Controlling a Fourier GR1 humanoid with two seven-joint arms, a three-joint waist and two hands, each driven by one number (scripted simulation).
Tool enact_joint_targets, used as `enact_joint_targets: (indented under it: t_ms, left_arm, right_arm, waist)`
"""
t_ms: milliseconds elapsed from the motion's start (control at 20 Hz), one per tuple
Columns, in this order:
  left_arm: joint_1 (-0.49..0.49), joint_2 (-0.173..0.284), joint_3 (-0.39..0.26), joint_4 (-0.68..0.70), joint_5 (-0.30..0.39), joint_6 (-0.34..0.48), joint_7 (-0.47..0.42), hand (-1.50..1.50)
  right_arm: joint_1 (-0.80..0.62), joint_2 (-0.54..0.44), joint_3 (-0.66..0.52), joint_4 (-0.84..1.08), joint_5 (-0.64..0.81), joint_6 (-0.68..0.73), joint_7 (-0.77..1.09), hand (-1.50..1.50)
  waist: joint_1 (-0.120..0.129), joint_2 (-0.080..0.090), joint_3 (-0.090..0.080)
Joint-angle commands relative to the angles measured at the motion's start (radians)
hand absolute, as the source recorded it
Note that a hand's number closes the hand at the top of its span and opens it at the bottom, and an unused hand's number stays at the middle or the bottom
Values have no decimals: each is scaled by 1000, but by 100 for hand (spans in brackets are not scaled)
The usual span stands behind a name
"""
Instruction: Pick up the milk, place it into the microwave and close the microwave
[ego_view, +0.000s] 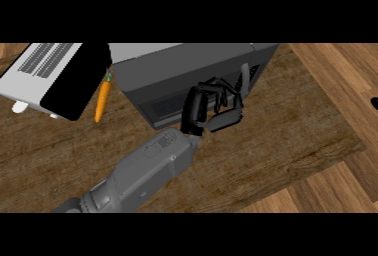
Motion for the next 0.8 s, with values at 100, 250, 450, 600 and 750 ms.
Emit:
enact_joint_targets:
  t_ms: [100,250,450,600,750]
  left_arm:
    - [-73,0,32,86,32,-26,9,150]
    - [-72,0,30,88,45,-26,-3,150]
    - [-75,0,19,92,55,-20,-18,150]
    - [-77,0,11,94,70,-24,-18,150]
    - [-83,0,4,101,70,-19,-35,150]
  right_arm:
    - [-5,-18,-15,0,-38,-1,19,-150]
    - [-20,-33,-8,-5,-62,21,26,-150]
    - [-25,-39,16,-14,-90,42,39,-150]
    - [-22,-52,16,-9,-112,61,45,-150]
    - [-30,-59,19,-15,-130,57,56,-150]
  waist:
    - [-14,14,-1]
    - [-4,16,-1]
    - [-5,22,-1]
    - [-11,21,1]
    - [-11,20,0]
